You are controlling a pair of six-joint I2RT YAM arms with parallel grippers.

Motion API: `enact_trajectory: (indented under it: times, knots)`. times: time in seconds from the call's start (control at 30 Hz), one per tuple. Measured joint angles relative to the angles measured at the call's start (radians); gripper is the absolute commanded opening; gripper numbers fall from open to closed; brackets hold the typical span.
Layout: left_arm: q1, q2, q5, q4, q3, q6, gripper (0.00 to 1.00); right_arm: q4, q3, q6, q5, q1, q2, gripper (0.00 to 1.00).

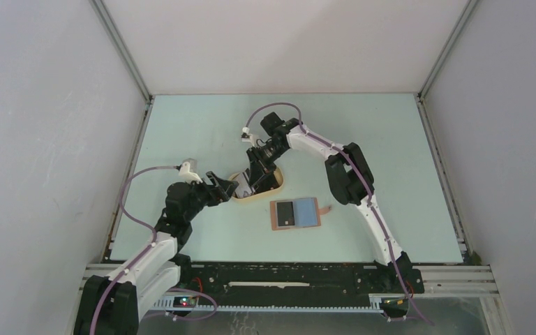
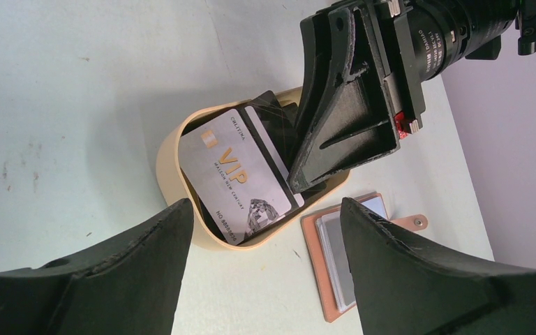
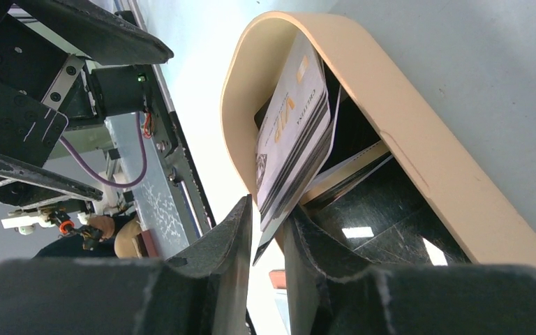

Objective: Put the credit cards into the card holder
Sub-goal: Pick up the credit card from the storage box.

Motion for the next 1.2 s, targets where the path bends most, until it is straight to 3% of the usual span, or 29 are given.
enact_trajectory:
  times: [0.33, 0.6, 0.7, 0.87, 1.0, 1.2]
  knots:
    - [0.000, 0.000, 0.000, 0.000, 0.000, 0.000, 0.81, 0.003, -0.011, 0.000, -0.002, -0.013, 0.000, 0.26]
    - [0.000, 0.000, 0.000, 0.000, 0.000, 0.000, 0.81, 0.004, -0.024, 0.003, -0.009, -0.020, 0.000, 0.04]
    - [0.000, 0.002, 0.000, 0.000, 0.000, 0.000, 0.81, 0.005, -0.030, 0.004, -0.013, -0.029, 0.000, 0.01]
    - [0.000, 0.002, 0.000, -0.001, 0.000, 0.000, 0.81, 0.012, -0.055, 0.004, -0.016, -0.049, 0.000, 0.02]
    - [0.000, 0.000, 0.000, -0.002, 0.000, 0.000, 0.81, 0.011, -0.070, 0.003, -0.014, -0.056, 0.000, 0.16]
    - [0.000, -0.002, 0.000, -0.007, 0.000, 0.001, 0.81, 0.012, -0.071, 0.000, -0.012, -0.060, 0.000, 0.19]
